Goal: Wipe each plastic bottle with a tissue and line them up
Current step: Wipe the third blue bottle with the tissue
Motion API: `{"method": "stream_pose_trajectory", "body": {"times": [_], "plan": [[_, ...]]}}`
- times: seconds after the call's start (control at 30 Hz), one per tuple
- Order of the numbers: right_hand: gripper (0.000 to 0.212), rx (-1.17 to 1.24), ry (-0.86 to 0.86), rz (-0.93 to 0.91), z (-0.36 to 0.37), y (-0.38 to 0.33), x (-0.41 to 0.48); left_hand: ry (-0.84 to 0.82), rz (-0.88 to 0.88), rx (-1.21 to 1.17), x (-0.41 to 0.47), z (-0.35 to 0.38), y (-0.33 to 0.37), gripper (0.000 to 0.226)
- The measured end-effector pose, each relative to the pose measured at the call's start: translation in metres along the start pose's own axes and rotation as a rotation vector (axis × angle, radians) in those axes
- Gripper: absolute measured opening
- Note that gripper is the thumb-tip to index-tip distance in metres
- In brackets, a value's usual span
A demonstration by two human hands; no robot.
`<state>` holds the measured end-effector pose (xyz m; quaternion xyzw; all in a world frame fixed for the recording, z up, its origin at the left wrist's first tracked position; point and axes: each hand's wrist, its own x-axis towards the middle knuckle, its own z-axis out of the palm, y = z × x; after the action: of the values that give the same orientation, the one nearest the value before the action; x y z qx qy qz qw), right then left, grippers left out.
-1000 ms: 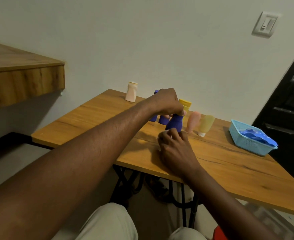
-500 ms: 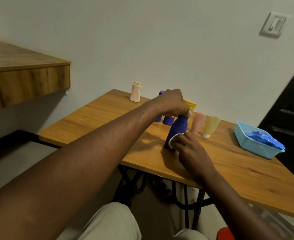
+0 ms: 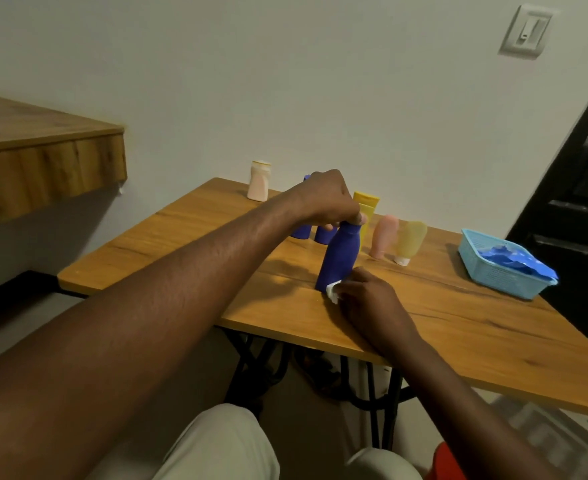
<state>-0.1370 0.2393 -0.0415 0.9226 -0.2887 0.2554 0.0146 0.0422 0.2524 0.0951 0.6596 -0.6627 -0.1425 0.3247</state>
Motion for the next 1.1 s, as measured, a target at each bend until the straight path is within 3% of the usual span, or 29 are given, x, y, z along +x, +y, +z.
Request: {"method": "stream_pose_trajectory", "body": {"times": [0.13,0.2,0.37,0.53,0.7,0.83,1.1], "plan": [[0.042,-0.159,-0.122,-0.142,0.004,-0.014,0.009,-0.002,-0.006,0.007,0.002,0.001,-0.001,0.025],[0.040,-0.196,-0.147,-0.139,0.000,-0.015,0.012,-0.001,-0.006,0.012,0.001,0.001,-0.002,0.024],[0.027,-0.061,-0.076,0.000,-0.008,-0.009,0.000,0.000,0.008,0.017,0.000,-0.001,-0.001,0.023],[0.024,-0.071,-0.071,0.186,-0.010,0.012,0.001,0.000,0.016,0.012,0.002,0.001,-0.002,0.024],[0.018,-0.088,-0.078,0.086,-0.008,-0.001,-0.004,0.002,0.024,0.012,0.004,0.003,-0.003,0.024],[0.031,-0.137,-0.121,0.043,-0.005,0.000,-0.008,0.001,0.027,0.003,0.004,0.004,-0.002,0.024],[0.028,0.058,-0.036,0.314,-0.007,-0.001,-0.004,-0.011,0.005,-0.015,0.003,0.003,-0.005,0.026]]}}
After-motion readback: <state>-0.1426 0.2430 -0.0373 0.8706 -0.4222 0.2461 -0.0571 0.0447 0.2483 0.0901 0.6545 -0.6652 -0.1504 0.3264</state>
